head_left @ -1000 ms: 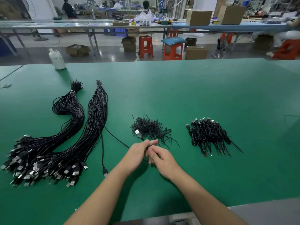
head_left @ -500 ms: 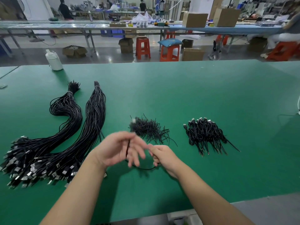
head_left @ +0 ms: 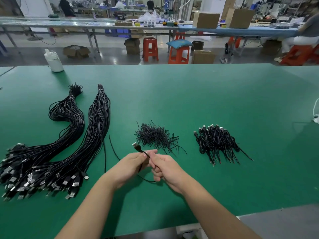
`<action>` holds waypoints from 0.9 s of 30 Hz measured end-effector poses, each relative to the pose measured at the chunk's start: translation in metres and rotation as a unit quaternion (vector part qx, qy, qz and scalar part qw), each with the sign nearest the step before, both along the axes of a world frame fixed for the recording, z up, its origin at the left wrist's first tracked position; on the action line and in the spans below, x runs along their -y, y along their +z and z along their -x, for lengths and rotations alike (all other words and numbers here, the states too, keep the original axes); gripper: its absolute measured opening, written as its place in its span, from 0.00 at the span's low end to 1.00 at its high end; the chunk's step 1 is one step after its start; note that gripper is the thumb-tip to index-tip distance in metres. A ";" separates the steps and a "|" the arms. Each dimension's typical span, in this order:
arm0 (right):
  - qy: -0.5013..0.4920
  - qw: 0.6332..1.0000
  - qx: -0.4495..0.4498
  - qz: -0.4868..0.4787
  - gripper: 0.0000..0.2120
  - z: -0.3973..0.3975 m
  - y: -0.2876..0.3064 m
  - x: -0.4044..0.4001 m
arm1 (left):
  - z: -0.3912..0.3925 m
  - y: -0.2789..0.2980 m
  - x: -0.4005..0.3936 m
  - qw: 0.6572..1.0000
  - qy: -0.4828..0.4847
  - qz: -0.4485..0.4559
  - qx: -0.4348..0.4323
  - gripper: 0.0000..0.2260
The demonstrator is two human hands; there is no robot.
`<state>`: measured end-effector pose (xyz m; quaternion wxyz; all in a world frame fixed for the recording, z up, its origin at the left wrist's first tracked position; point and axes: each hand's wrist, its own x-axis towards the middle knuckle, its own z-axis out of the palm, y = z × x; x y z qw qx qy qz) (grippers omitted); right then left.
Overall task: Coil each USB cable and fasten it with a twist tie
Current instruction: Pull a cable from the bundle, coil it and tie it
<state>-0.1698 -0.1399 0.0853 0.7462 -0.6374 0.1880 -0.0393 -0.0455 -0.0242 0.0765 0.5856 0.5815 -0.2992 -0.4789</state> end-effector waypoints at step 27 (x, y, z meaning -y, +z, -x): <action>0.021 0.997 -0.022 -0.077 0.20 -0.003 -0.019 0.013 | 0.000 0.003 0.010 0.981 0.118 -0.109 0.110 0.15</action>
